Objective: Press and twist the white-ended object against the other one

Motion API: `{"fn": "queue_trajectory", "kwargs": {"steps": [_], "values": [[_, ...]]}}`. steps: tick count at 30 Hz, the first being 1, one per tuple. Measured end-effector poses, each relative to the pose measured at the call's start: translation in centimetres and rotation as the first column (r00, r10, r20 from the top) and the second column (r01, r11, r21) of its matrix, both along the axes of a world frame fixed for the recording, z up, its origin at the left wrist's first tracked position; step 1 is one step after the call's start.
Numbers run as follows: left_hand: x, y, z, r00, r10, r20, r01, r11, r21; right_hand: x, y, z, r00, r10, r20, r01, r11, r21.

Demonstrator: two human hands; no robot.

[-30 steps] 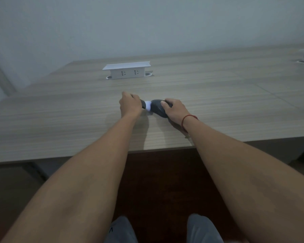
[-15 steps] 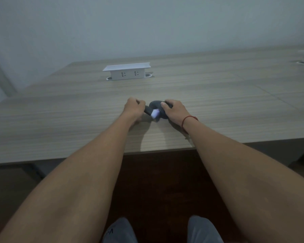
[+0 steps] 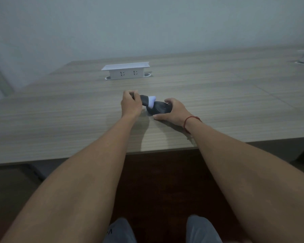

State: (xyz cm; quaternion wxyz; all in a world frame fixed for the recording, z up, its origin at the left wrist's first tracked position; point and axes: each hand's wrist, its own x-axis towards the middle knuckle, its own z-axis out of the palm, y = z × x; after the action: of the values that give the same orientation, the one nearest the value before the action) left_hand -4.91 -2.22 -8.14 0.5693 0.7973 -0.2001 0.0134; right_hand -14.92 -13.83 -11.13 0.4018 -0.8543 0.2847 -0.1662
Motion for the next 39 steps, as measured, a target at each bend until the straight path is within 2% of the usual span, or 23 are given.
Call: {"fn": "queue_trajectory", "kwargs": {"steps": [3,7,10,12,14,16,18,21,24,27,29,31,33,36,39], "values": [[0.1,-0.3,0.1,1.0,-0.024,0.01,0.024,0.998,0.053,-0.6,-0.2,0.5,0.999,0.032,0.04,-0.036,0.993,0.11],[0.2,-0.1,1.0,0.993,0.119,0.015,-0.12,0.989,0.091,-0.7,-0.4,0.8,0.994,0.071,0.082,-0.083,0.984,0.158],[-0.5,-0.9,1.6,0.997,-0.017,0.08,0.016,1.0,0.02,-0.4,-0.3,1.0,0.993,0.07,0.097,-0.087,0.979,0.184],[-1.3,-1.6,1.5,0.986,-0.108,0.124,0.099,0.992,0.078,-0.5,-0.3,1.0,0.99,0.03,0.139,-0.065,0.967,0.248],[-1.4,-1.6,0.9,0.994,-0.043,0.101,0.03,0.991,0.129,-0.8,-0.3,1.1,0.989,-0.008,0.146,-0.034,0.959,0.283],[-1.1,-0.7,0.2,0.995,0.101,0.012,-0.101,0.986,0.129,-1.0,-0.4,1.2,0.992,-0.035,0.124,0.001,0.963,0.271],[-0.2,0.2,-0.3,0.983,0.177,-0.051,-0.174,0.983,0.059,-0.8,-0.4,1.4,0.996,-0.047,0.077,0.025,0.964,0.265],[0.4,0.8,0.1,0.985,0.165,-0.06,-0.167,0.986,-0.029,0.0,0.5,1.2,0.995,-0.098,0.013,0.095,0.982,0.161],[0.3,0.8,0.6,0.993,0.11,-0.045,-0.112,0.993,-0.048,0.5,1.2,0.6,0.98,-0.188,0.056,0.185,0.981,0.06],[0.7,0.8,0.1,0.994,0.106,-0.023,-0.105,0.994,0.035,0.1,0.7,1.0,0.986,-0.115,0.123,0.085,0.971,0.225],[1.3,1.2,-0.5,0.981,0.183,-0.065,-0.177,0.981,0.079,-0.4,0.4,1.4,0.984,-0.068,0.168,0.0,0.926,0.379],[1.6,1.5,-1.0,0.968,0.237,-0.085,-0.23,0.969,0.087,-0.7,-0.1,1.5,0.983,-0.044,0.178,-0.035,0.908,0.417],[1.4,1.5,-1.2,0.973,0.218,-0.075,-0.218,0.976,0.015,-0.6,-0.4,1.5,0.987,-0.038,0.154,-0.018,0.937,0.35],[0.5,0.8,-0.8,0.994,0.104,-0.042,-0.107,0.991,-0.079,-0.2,0.2,1.2,0.994,-0.078,0.073,0.058,0.969,0.241],[0.3,0.4,-0.7,0.999,0.044,0.003,-0.044,0.999,-0.028,0.2,0.5,0.5,0.988,-0.141,0.062,0.133,0.984,0.116]]}}
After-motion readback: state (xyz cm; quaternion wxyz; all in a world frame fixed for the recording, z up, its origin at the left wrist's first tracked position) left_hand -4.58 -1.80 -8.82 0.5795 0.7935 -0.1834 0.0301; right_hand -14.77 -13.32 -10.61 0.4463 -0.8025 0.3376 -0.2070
